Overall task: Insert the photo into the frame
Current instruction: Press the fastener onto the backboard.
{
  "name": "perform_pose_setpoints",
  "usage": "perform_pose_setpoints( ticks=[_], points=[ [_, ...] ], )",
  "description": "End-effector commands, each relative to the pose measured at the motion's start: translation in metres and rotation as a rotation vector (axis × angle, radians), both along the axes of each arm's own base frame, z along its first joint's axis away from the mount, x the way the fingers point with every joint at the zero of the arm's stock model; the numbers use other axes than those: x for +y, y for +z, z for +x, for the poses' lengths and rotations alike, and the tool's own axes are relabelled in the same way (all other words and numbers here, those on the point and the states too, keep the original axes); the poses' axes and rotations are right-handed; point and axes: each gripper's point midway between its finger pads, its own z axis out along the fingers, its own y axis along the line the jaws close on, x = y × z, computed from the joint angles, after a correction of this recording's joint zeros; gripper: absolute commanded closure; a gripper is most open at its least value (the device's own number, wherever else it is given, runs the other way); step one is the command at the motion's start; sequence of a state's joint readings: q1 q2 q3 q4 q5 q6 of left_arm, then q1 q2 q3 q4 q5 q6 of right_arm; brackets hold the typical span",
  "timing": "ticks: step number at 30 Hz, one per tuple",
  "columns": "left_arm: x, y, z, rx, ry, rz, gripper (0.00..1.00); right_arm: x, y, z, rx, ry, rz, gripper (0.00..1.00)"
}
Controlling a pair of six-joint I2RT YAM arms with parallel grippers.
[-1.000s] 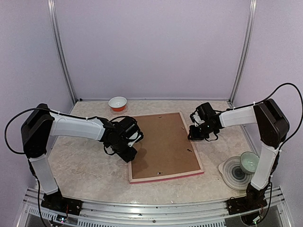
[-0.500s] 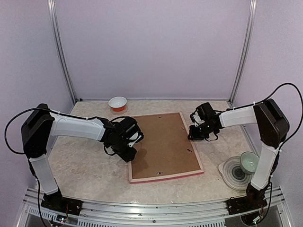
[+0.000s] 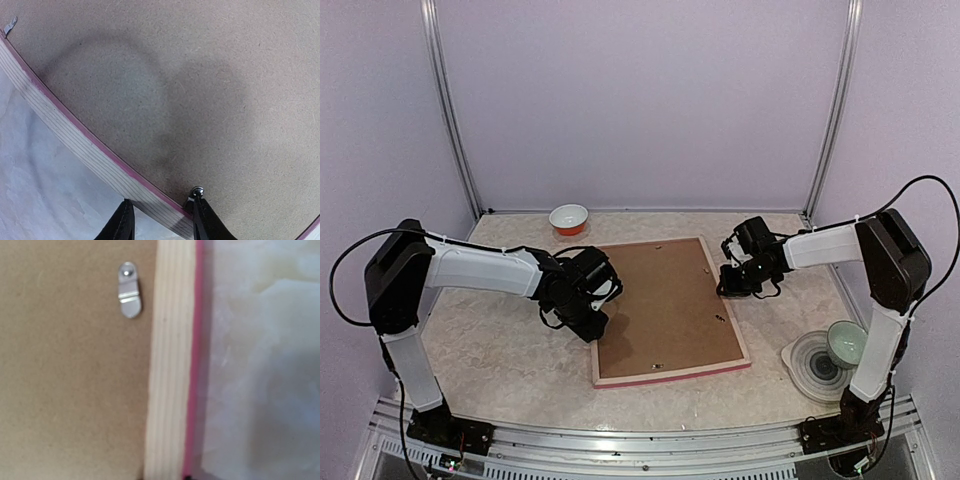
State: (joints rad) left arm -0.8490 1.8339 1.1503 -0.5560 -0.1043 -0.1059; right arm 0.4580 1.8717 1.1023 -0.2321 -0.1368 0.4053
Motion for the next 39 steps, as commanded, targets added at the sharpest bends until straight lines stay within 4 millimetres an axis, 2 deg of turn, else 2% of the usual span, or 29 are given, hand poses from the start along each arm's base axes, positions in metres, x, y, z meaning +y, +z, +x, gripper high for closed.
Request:
perform_pose_setpoints(
  ticks=[1,4,6,14,21,26,34,39],
  points=[
    [0.017,-0.019,-0.011,0.053,-0.033,0.090,0.64,0.013,-0.020,-0.024,0.078,0.088,0.002,0.90],
    [0.017,-0.017,-0.010,0.050,-0.033,0.088,0.66,0.012,-0.021,-0.024,0.080,0.089,0.002,0.90],
    [0.018,-0.015,-0.010,0.046,-0.030,0.091,0.63,0.013,-0.020,-0.023,0.078,0.089,0.004,0.90],
    [0.016,0.015,0.003,-0.008,0.005,0.037,0.36,0.013,-0.018,-0.024,0.077,0.089,0.006,0.90],
    [0.025,0.046,0.031,-0.083,0.136,-0.060,0.20,0.014,-0.017,-0.023,0.074,0.091,0.008,0.90],
    [0.033,0.064,0.056,-0.118,0.297,-0.199,0.18,0.014,-0.016,-0.023,0.075,0.091,0.011,0.90],
    [0.037,0.064,0.090,-0.120,0.496,-0.352,0.18,0.014,-0.016,-0.023,0.075,0.091,0.013,0.90],
    [0.038,0.066,0.118,-0.144,0.568,-0.410,0.20,0.014,-0.015,-0.024,0.071,0.089,0.013,0.90]
  ],
)
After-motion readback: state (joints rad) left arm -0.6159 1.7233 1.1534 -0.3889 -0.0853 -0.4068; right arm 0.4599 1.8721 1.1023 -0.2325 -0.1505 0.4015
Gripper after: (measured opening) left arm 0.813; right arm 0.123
